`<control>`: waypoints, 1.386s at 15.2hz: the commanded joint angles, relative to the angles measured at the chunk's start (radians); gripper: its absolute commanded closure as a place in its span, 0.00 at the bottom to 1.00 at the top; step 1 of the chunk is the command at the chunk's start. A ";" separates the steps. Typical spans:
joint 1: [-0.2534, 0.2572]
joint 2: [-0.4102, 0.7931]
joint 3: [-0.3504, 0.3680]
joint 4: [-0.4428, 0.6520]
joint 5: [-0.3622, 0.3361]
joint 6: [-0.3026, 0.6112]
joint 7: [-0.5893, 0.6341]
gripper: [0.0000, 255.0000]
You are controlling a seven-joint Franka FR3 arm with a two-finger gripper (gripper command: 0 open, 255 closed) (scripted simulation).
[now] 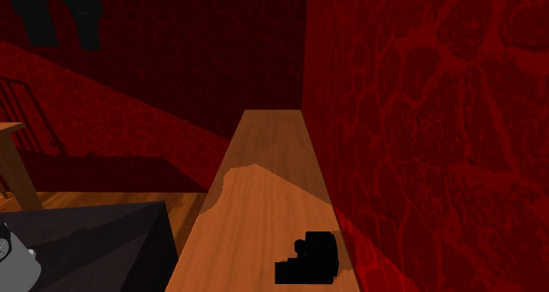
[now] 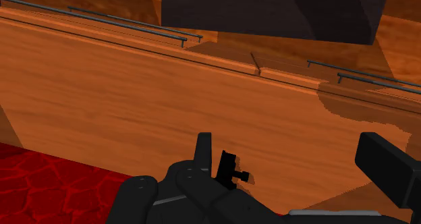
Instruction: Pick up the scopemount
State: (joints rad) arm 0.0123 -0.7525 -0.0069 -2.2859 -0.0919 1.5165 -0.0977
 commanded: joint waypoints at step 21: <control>-0.013 0.538 -0.062 -0.117 0.053 0.699 0.045 0.00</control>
State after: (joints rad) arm -0.0006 -0.2532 -0.0655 -2.4107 -0.0442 2.1801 -0.0522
